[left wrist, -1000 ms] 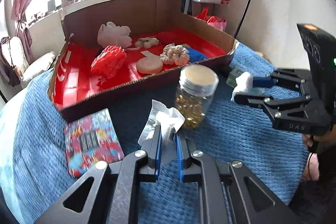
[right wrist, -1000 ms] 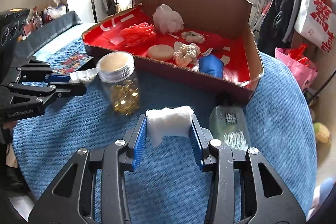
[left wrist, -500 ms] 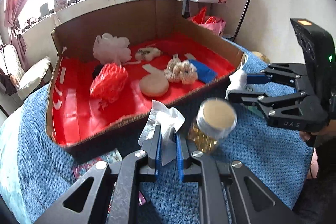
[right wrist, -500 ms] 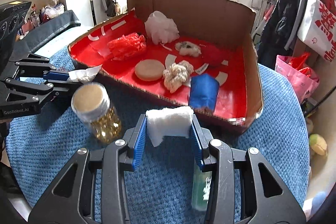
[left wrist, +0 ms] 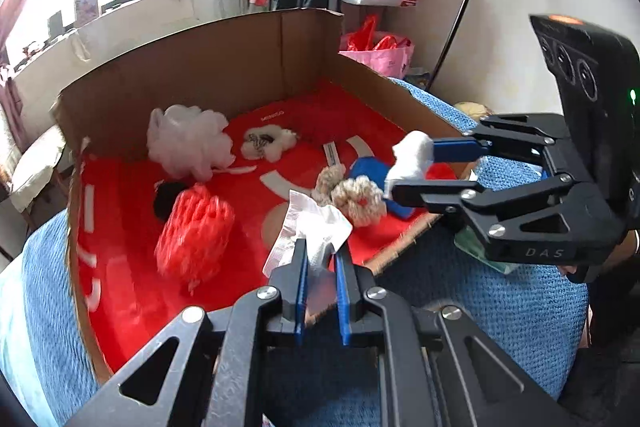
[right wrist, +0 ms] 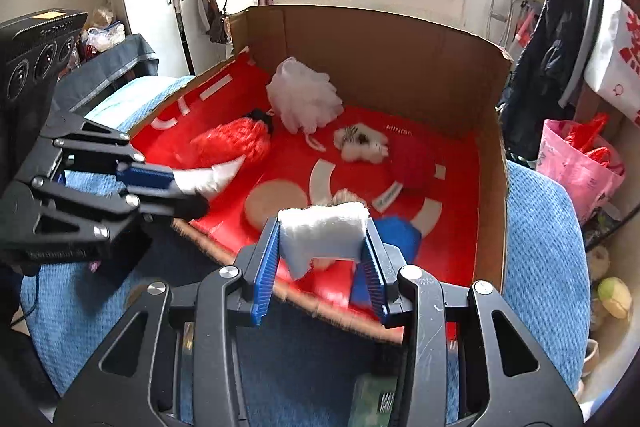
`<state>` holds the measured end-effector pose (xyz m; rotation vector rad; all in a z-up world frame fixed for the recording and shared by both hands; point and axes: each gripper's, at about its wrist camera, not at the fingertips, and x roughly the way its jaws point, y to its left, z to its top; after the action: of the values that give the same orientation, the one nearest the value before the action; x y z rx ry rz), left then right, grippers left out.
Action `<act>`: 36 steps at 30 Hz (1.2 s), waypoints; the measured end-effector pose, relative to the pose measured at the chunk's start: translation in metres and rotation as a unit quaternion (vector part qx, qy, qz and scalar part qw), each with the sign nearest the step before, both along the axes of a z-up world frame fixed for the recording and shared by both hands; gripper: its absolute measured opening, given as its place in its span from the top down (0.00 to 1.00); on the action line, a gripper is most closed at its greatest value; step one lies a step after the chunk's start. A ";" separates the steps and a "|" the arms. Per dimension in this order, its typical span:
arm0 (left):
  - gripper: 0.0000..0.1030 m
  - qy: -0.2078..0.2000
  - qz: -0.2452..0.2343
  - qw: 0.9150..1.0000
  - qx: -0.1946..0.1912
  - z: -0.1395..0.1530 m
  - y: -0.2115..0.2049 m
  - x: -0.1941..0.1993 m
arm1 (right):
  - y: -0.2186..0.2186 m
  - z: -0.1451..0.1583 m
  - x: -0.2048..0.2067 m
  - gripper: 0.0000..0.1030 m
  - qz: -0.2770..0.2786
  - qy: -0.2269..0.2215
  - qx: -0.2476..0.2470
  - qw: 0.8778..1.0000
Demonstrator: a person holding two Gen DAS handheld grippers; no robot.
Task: Organize soft objects
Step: 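Lift the tissue and cotton pad and carry both into the box, then open the left tool releasing the tissue while the right tool releases the cotton pad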
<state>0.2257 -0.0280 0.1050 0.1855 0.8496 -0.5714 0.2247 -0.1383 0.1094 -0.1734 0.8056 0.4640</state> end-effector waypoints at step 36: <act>0.84 0.062 -0.008 0.994 0.090 -0.048 -0.042 0.129 | 0.014 -0.051 0.151 0.62 -0.030 0.198 -0.004 0.980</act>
<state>0.3550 -0.0701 0.0572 0.3238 1.0224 -0.5261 0.3761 -0.1242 0.0588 -0.0635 1.2011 0.4432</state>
